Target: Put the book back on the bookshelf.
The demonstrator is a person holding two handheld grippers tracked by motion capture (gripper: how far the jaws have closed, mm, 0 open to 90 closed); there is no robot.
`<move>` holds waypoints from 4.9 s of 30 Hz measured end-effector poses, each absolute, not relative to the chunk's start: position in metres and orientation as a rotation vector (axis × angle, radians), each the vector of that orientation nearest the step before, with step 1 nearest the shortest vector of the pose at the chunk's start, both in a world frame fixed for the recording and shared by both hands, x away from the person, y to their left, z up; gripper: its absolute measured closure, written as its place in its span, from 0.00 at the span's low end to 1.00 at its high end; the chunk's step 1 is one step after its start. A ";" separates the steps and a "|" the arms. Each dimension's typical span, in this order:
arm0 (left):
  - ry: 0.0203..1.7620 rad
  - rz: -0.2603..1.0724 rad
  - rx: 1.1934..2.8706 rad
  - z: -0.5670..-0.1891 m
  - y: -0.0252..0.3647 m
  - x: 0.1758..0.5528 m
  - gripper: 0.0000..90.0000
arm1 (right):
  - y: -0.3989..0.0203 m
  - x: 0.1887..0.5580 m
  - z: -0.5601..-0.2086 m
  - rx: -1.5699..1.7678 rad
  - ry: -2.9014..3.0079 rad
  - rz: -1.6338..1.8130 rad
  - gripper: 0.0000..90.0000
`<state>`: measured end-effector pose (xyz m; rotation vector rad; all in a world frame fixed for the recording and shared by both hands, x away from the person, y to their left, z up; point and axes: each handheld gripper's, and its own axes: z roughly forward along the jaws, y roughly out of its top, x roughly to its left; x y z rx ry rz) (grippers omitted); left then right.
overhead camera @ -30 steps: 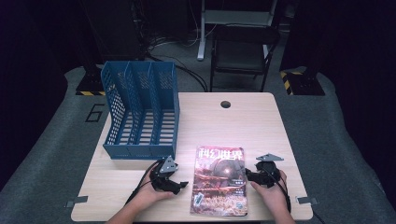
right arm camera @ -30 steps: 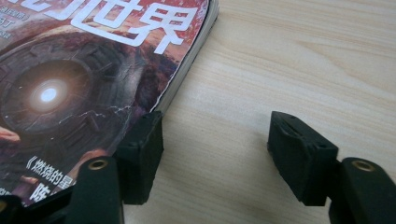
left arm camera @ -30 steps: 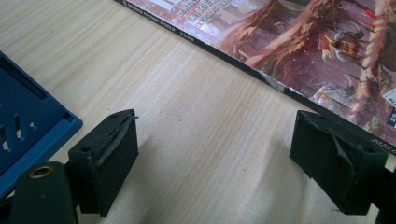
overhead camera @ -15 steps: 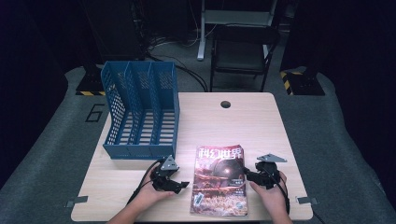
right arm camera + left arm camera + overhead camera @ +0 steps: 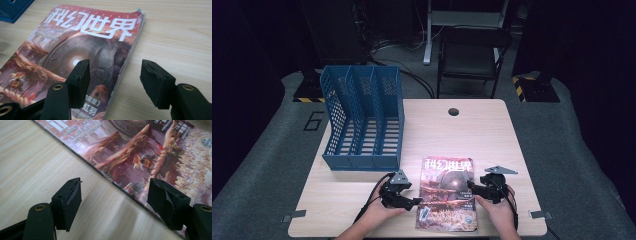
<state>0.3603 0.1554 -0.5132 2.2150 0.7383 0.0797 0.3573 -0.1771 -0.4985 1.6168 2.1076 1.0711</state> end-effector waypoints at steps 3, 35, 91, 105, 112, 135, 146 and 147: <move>0.757 0.058 2.202 -0.513 0.149 0.360 0.32 | -0.171 0.358 -0.501 1.589 2.144 1.073 0.45; 0.699 0.112 2.222 -0.521 0.129 0.347 0.30 | -0.163 0.365 -0.513 1.590 2.199 1.020 0.42; 0.706 0.204 2.169 -0.528 0.133 0.329 0.30 | -0.169 0.361 -0.490 1.698 2.101 1.461 0.47; 0.700 0.203 2.157 -0.529 0.133 0.329 0.30 | -0.169 0.372 -0.511 1.795 2.220 1.278 0.49; 0.695 0.203 2.162 -0.529 0.134 0.329 0.31 | -0.166 0.378 -0.513 1.754 2.226 1.256 0.47; 0.720 0.198 2.155 -0.529 0.133 0.329 0.32 | -0.163 0.361 -0.508 1.793 2.335 1.303 0.52; 0.719 0.198 2.154 -0.529 0.133 0.329 0.33 | -0.159 0.366 -0.512 1.769 2.369 1.279 0.48; 0.719 0.199 2.154 -0.529 0.133 0.329 0.33 | -0.159 0.366 -0.512 1.754 2.369 1.280 0.48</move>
